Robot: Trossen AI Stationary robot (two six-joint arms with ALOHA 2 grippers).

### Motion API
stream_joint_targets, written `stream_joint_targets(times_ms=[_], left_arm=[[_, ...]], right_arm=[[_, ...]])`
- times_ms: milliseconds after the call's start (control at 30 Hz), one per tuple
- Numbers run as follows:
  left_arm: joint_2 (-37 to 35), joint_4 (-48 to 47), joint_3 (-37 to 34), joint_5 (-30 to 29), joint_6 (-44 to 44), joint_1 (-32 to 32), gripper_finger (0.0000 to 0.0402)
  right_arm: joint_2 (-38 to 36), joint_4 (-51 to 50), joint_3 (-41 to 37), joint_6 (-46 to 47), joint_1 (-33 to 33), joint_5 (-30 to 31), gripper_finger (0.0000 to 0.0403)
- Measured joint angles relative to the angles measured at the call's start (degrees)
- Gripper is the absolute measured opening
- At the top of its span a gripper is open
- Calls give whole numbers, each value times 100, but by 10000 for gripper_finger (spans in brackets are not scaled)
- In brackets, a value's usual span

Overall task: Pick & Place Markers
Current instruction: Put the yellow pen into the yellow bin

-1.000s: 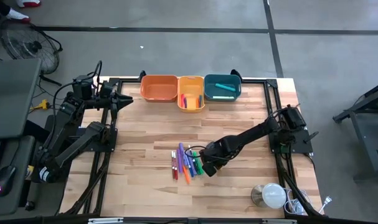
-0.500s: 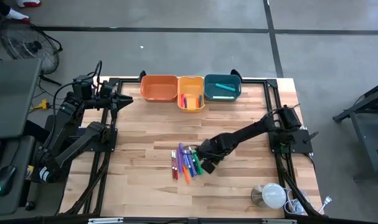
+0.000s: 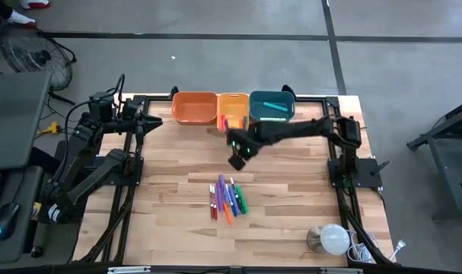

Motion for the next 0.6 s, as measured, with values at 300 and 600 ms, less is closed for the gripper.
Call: stream_joint_targets(times_ms=[300, 600], left_arm=[[0, 0, 0, -156, 4, -2, 88], [0, 0, 2, -156, 13, -1, 88]], right_arm=[[-9, 791, 180, 271, -1009, -250, 22], [-17, 1343, 178, 685, -1431, -141, 22]])
